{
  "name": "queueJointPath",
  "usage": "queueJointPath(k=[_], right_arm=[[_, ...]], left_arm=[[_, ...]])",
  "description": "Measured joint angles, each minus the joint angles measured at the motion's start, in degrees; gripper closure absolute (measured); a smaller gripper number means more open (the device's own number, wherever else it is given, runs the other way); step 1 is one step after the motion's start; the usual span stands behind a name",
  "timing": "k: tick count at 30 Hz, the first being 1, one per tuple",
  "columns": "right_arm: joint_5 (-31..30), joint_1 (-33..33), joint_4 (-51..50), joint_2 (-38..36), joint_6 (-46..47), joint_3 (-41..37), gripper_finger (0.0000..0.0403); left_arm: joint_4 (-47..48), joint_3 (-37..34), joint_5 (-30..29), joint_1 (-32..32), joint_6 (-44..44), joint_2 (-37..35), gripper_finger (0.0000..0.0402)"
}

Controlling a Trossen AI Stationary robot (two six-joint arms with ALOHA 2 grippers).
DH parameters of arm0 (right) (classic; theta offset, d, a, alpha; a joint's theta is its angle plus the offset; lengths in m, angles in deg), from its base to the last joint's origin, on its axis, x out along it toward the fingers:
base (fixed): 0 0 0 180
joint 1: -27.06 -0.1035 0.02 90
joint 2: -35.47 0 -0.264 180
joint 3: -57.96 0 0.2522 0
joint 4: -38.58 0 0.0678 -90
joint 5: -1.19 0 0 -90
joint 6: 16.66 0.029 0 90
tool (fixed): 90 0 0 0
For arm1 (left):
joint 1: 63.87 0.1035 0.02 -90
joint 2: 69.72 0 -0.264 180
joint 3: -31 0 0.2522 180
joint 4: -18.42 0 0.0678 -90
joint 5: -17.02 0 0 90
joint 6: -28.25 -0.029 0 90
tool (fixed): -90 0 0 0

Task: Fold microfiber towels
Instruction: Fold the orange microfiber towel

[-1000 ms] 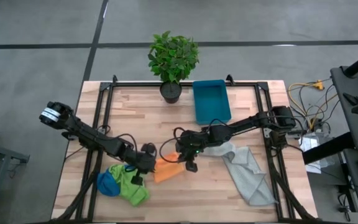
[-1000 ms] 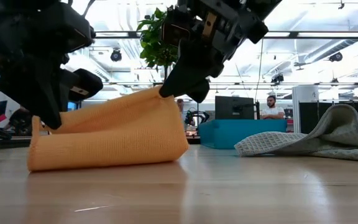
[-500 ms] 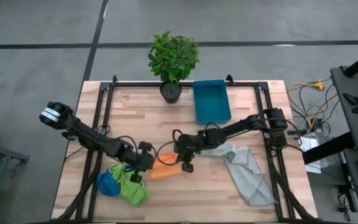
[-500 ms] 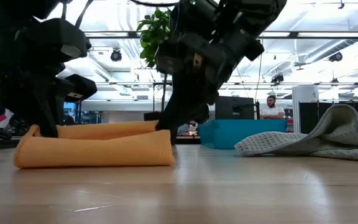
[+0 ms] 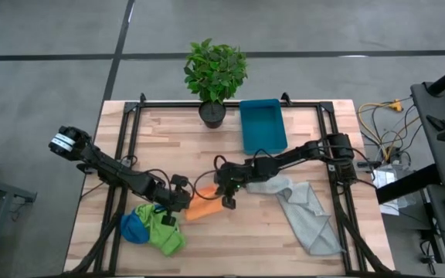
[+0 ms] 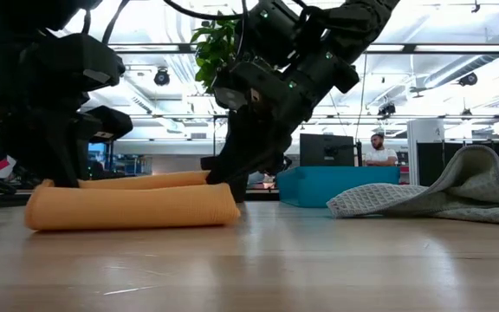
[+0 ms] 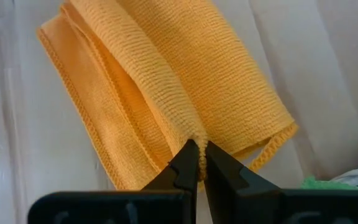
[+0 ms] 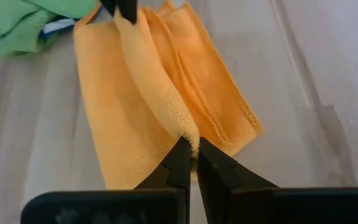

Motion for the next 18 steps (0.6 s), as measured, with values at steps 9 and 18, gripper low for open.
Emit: queueJointPath(k=[9, 18], right_arm=[[-5.1, 0.6, 0.4, 0.0, 3.4, 0.1, 0.0385], [-5.1, 1.7, 5.3, -0.2, 4.1, 0.1, 0.0304]], left_arm=[[-0.1, 0.0, -0.4, 0.0, 0.0, 0.0, 0.0401], [2.3, 0.0, -0.2, 0.0, 0.0, 0.0, 0.0401]])
